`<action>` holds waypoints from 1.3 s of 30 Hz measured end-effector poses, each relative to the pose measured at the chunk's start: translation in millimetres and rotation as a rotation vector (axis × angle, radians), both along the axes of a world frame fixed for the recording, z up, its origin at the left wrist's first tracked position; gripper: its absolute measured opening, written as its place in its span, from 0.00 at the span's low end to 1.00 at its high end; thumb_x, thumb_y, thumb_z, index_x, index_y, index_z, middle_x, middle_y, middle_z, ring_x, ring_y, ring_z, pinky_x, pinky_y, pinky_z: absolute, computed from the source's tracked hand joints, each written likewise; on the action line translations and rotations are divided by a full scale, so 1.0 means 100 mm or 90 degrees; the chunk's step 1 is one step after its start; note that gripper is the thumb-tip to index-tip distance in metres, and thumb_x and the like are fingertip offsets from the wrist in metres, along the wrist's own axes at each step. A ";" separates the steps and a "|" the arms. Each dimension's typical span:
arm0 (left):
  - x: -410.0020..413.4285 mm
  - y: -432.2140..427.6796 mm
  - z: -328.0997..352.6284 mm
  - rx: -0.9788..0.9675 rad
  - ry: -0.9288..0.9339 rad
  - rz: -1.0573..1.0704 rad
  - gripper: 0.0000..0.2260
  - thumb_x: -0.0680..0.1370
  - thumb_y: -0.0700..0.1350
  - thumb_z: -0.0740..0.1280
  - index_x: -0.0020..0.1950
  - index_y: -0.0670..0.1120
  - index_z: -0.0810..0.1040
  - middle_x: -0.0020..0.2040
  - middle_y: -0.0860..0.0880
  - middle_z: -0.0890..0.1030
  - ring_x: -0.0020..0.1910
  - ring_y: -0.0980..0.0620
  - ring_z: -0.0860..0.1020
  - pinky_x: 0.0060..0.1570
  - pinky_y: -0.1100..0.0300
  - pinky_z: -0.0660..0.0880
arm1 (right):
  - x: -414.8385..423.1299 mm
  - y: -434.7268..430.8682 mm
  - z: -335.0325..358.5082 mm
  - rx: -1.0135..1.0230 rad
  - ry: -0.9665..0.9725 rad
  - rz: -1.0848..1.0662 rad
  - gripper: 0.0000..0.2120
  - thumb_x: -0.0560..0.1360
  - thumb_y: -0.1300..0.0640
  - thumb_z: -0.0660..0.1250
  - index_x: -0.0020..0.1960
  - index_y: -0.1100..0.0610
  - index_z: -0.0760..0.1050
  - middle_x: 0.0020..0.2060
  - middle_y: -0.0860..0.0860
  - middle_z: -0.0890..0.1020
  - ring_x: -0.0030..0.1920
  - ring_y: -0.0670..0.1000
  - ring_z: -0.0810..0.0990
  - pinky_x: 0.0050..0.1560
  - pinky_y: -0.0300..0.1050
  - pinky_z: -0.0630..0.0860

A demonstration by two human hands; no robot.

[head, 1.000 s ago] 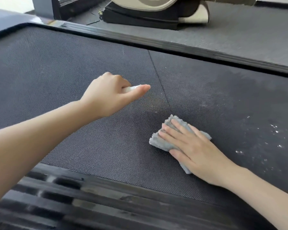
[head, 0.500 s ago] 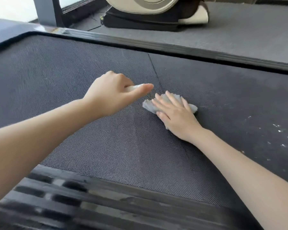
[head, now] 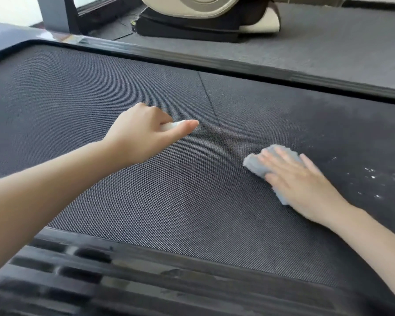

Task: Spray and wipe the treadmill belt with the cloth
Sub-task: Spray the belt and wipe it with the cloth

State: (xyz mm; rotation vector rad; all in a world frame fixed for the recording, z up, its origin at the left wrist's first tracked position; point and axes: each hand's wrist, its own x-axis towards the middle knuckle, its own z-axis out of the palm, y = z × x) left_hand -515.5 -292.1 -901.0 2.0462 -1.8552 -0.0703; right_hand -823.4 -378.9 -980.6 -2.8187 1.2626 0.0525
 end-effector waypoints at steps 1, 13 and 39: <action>0.02 0.00 -0.01 -0.001 0.002 0.003 0.40 0.66 0.77 0.48 0.30 0.39 0.72 0.27 0.43 0.78 0.32 0.44 0.77 0.40 0.46 0.77 | -0.03 -0.11 -0.02 0.008 -0.011 -0.055 0.31 0.75 0.37 0.27 0.77 0.42 0.43 0.76 0.38 0.44 0.75 0.40 0.37 0.74 0.51 0.40; -0.13 -0.11 -0.03 -0.015 0.002 -0.013 0.40 0.67 0.77 0.48 0.29 0.38 0.69 0.27 0.41 0.76 0.30 0.44 0.75 0.37 0.47 0.76 | 0.50 0.34 -0.11 0.104 -0.188 0.120 0.28 0.77 0.40 0.42 0.75 0.42 0.55 0.75 0.37 0.53 0.75 0.38 0.40 0.75 0.50 0.47; 0.03 -0.11 -0.01 -0.007 0.017 0.001 0.42 0.67 0.77 0.49 0.32 0.35 0.73 0.27 0.41 0.79 0.29 0.43 0.78 0.40 0.45 0.78 | 0.08 -0.53 -0.14 0.012 -0.107 -0.007 0.27 0.79 0.46 0.43 0.76 0.52 0.58 0.73 0.49 0.62 0.74 0.48 0.56 0.74 0.55 0.57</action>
